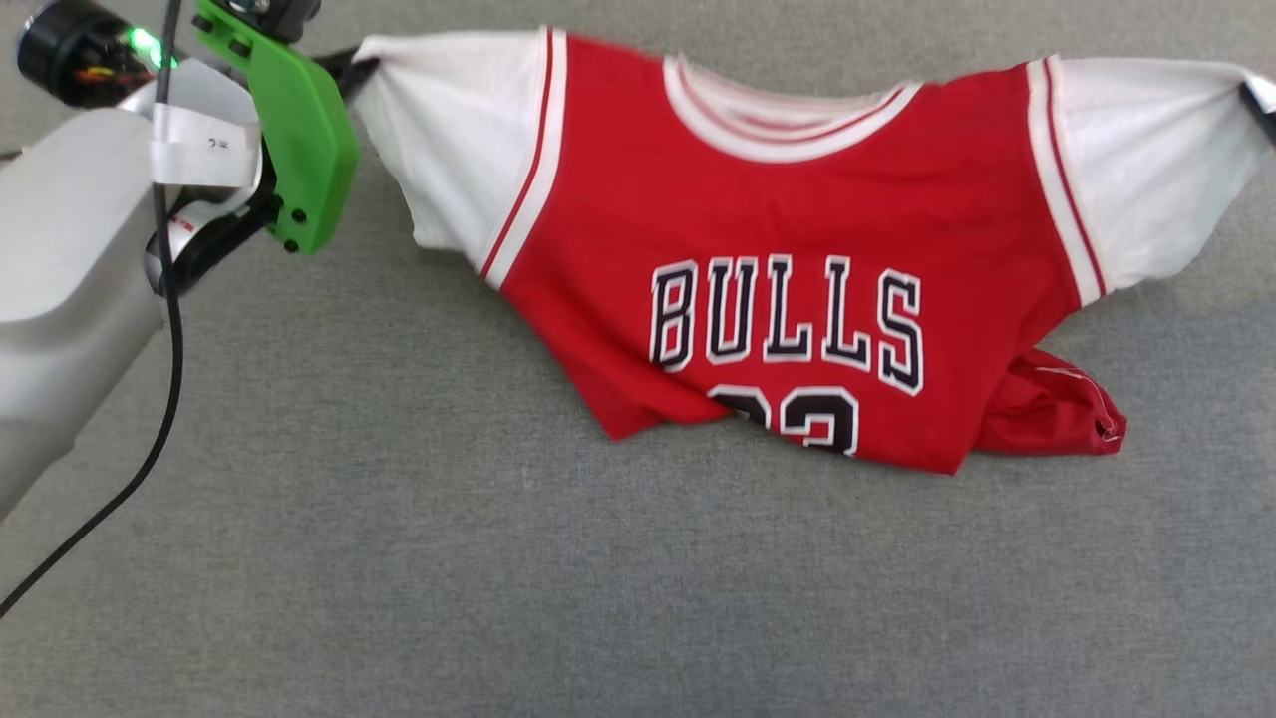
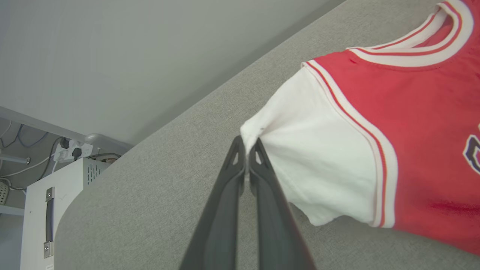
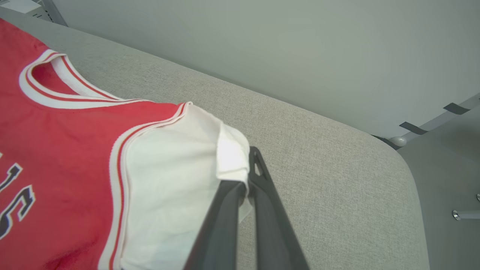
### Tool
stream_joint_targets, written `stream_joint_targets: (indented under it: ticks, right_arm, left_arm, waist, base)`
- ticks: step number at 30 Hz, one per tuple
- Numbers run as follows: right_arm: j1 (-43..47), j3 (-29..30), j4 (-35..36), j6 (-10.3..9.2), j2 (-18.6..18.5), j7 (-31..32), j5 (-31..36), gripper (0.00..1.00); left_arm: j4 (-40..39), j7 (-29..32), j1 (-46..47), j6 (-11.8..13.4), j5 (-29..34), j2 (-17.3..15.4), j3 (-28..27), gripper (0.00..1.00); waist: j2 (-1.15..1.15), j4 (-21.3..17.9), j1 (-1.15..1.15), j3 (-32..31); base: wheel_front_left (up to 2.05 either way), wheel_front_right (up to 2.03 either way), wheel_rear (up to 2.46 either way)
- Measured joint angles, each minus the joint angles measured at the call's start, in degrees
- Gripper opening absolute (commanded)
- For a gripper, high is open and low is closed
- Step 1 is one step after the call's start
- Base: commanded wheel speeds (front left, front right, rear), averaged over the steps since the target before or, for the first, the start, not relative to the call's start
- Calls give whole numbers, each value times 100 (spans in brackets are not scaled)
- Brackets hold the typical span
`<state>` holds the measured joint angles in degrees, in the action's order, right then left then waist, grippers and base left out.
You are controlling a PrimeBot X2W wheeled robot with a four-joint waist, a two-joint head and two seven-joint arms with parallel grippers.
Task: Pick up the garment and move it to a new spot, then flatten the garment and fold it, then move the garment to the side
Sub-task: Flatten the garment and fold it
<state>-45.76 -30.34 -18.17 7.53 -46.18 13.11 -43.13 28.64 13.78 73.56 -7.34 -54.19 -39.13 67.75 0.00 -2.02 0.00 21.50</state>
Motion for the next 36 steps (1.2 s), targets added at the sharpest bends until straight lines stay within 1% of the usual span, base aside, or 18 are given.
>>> stream_joint_targets:
  ticks: [3,5,8,15,20,24,27,31,36]
  right_arm:
    - [-35,98,9,0,-102,-187,0,0]
    - [-62,205,20,0,-157,-330,0,0]
    - [-140,312,98,0,-186,-463,3,0]
    - [-520,679,290,0,-200,-684,154,0]
    - [-854,950,396,0,-160,-733,309,0]
    - [-1082,1056,483,0,-108,-654,420,0]
    - [-1252,1092,527,0,-63,-523,512,0]
    - [-1621,1080,461,0,126,-430,631,0]
    - [-2387,964,25,0,359,-323,838,0]
  left_arm:
    - [-154,-522,106,14,215,-38,-124,0]
    - [-313,-858,209,145,355,-94,-215,0]
    - [-595,-1149,355,330,541,-199,-359,0]
    - [-1329,-1384,717,699,658,-382,-669,0]
    - [-1591,-1450,983,904,675,-466,-890,0]
    - [-1631,-1433,1138,918,701,-479,-917,0]
    - [-1590,-1435,1268,918,826,-425,-923,0]
    - [-1366,-1484,1519,917,913,-266,-977,0]
    - [-842,-1667,2148,901,1046,8,-1095,0]
  waist:
    - [0,52,0,-195]
    - [0,89,0,-325]
    - [0,137,0,-492]
    - [0,201,-1,-806]
    - [0,198,-1,-959]
    - [0,173,-1,-1010]
    - [0,163,-1,-961]
    - [0,141,-1,-797]
    - [0,100,-1,-458]
  base:
    - [0,0,0]
    - [0,0,0]
    - [0,0,0]
    - [0,0,0]
    - [0,0,0]
    - [0,0,0]
    - [0,0,0]
    - [0,0,0]
    - [0,0,0]
